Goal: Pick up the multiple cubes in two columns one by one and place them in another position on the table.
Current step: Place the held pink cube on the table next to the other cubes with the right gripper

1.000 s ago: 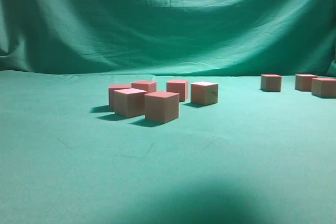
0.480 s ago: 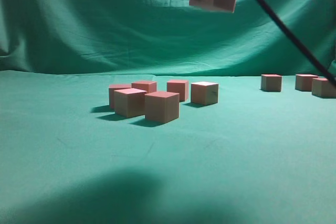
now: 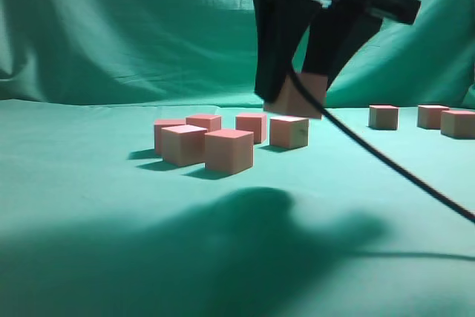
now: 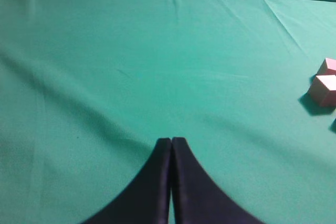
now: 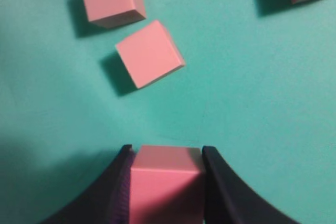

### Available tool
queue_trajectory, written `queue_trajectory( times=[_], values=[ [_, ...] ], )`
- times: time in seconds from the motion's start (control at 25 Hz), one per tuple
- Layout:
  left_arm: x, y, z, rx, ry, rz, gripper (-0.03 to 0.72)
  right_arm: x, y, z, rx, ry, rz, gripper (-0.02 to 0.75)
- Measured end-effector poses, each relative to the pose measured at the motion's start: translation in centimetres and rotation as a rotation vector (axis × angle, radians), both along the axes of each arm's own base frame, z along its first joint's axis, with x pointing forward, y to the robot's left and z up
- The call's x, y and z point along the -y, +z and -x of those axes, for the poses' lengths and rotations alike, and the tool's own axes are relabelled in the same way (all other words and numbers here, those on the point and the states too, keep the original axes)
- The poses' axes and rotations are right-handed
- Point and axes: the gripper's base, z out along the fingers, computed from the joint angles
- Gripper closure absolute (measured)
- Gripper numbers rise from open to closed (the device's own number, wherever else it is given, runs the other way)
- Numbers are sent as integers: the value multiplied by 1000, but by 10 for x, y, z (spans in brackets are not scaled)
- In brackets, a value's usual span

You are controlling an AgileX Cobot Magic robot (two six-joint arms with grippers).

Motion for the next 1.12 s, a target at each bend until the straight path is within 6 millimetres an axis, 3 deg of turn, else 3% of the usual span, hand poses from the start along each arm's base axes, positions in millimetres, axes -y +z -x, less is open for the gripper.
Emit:
queue_trajectory(
  times=[0.8, 1.12],
  values=[
    [0, 0, 0, 0, 0, 0, 688, -11, -41, -12, -47, -78, 11, 465],
    [0, 0, 0, 0, 0, 0, 688, -12, -46, -13, -54, -70, 19, 465]
  ],
)
